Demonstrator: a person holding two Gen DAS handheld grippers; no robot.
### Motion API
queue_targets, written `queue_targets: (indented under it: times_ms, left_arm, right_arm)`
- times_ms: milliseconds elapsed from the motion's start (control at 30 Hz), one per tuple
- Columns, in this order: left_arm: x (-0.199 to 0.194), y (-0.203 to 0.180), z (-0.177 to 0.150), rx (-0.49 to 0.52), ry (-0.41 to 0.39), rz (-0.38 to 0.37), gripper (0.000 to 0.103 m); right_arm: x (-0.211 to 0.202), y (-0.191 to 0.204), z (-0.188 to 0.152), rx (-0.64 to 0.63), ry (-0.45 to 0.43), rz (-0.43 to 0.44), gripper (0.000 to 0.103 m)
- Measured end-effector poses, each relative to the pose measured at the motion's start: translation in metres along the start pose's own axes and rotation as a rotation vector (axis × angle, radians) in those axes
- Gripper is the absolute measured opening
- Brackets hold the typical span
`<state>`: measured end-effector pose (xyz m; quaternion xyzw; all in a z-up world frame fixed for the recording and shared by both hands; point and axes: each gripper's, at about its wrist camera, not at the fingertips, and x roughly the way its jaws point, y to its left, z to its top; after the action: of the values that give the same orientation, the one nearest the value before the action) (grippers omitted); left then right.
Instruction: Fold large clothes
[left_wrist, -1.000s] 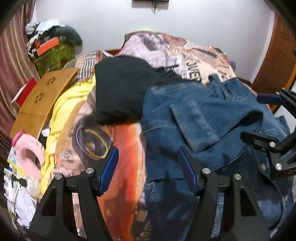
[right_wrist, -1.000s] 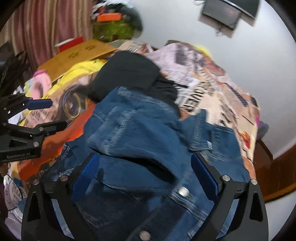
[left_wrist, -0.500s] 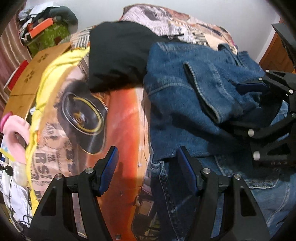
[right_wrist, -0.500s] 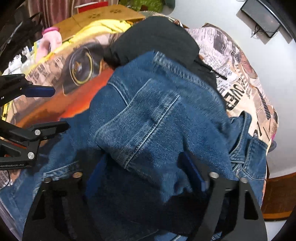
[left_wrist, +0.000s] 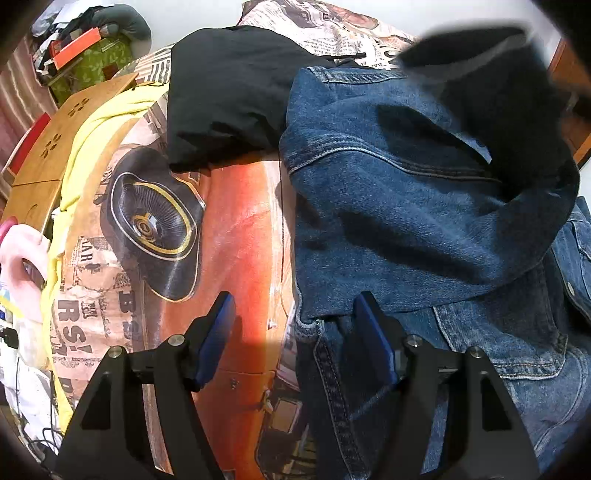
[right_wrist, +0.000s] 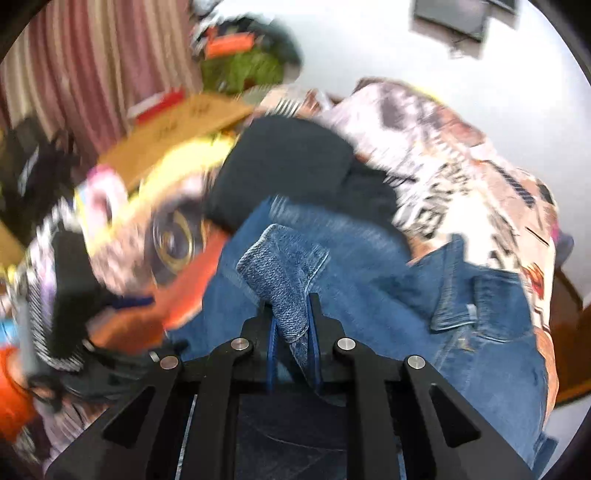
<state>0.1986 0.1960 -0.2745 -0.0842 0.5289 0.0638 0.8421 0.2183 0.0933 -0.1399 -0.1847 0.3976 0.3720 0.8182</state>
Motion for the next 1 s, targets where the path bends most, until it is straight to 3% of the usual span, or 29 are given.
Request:
queue_targets:
  times_ms: [200, 400, 533, 767, 1000]
  left_arm:
    - [0.003, -0.001, 0.000, -0.003, 0.009, 0.002, 0.067]
    - [0.001, -0.002, -0.001, -0.019, 0.013, -0.007, 0.067]
    - [0.001, -0.004, -0.001, -0.020, 0.018, 0.001, 0.067]
    - [0.001, -0.005, -0.002, -0.020, 0.032, 0.010, 0.067]
    - [-0.020, -0.014, 0.003, 0.019, -0.001, 0.034, 0.067]
  right_arm:
    - [-0.077, -0.052, 0.009, 0.170, -0.199, -0.060, 0.013]
    - [-0.132, -0.099, -0.012, 0.339, -0.319, -0.107, 0.012]
    - [-0.130, -0.117, -0.043, 0.436, -0.300, -0.128, 0.012]
    - [-0.106, -0.155, -0.117, 0.678, -0.187, -0.128, 0.012]
    - [-0.096, -0.163, -0.162, 0.775, -0.118, -0.125, 0.012]
